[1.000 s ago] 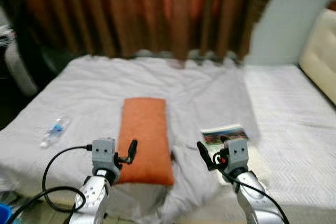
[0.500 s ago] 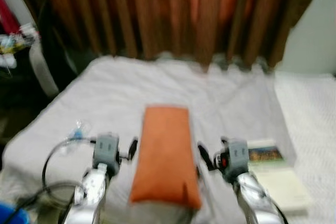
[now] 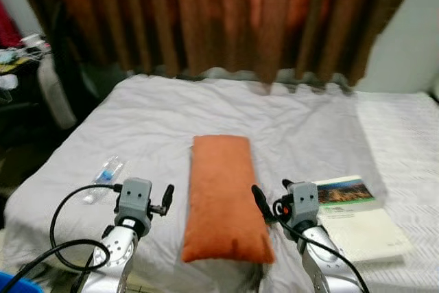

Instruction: Clean up the room

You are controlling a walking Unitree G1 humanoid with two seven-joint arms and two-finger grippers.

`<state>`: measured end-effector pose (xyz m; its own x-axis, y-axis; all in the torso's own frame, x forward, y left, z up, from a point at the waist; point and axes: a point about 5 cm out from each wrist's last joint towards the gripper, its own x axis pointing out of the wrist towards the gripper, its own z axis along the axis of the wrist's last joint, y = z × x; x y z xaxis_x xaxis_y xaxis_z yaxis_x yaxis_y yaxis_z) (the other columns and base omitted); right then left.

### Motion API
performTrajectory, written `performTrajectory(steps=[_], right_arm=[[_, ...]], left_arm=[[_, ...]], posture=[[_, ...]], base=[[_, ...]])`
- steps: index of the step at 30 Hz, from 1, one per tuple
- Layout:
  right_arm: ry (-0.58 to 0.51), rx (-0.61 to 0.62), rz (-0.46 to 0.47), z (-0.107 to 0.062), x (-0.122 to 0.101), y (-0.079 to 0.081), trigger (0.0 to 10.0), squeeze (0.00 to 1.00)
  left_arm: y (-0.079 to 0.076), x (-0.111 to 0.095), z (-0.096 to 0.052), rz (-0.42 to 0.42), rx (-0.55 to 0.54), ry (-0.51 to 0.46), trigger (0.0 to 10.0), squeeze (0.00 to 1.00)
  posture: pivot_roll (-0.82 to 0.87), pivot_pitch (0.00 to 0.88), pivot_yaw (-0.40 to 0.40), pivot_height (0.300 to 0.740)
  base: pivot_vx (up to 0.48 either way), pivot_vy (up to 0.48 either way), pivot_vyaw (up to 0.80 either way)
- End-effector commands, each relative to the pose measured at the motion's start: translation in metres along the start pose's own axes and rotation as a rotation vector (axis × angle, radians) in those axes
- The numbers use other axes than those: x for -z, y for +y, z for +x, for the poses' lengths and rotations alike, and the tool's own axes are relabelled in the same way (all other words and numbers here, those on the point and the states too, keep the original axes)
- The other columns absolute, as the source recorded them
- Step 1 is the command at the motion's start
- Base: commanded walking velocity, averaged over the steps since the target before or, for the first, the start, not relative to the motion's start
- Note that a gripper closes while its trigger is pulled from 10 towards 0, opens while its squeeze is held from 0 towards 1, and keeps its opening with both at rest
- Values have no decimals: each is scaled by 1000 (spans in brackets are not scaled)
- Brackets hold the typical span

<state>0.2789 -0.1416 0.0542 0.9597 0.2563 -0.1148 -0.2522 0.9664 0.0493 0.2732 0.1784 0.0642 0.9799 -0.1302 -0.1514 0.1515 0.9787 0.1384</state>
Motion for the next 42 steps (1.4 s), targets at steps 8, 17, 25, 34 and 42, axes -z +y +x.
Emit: performTrajectory(steps=[8, 17, 25, 34, 42], right_arm=[[-23, -20, -5, 0, -3, 2, 10000, 0], [-23, -38, 4, 2, -4, 3, 10000, 0], [-2, -38, -8, 3, -1, 5, 10000, 0], [6, -79, 72, 14, -8, 11, 10000, 0], [77, -35, 175, 40, -9, 3, 10000, 0]], left_arm=[[-3, -4, -1, -54, -4, -42, 10000, 0], [-5, -1, -1, -56, 9, -26, 10000, 0], [-11, -4, 3, -62, 95, -23, 10000, 0], [6, -3, 8, -74, -13, -7, 10000, 0], [22, 2, 42, -93, 10, 101, 10000, 0]], posture=[[-35, 0, 49, 740], [-30, 0, 42, 740], [-31, 0, 43, 740], [-41, 0, 43, 740], [-12, 142, 16, 740]], base=[[60, 0, -400], [480, 0, 0], [480, 0, -300], [317, 0, -172], [0, 0, 0]])
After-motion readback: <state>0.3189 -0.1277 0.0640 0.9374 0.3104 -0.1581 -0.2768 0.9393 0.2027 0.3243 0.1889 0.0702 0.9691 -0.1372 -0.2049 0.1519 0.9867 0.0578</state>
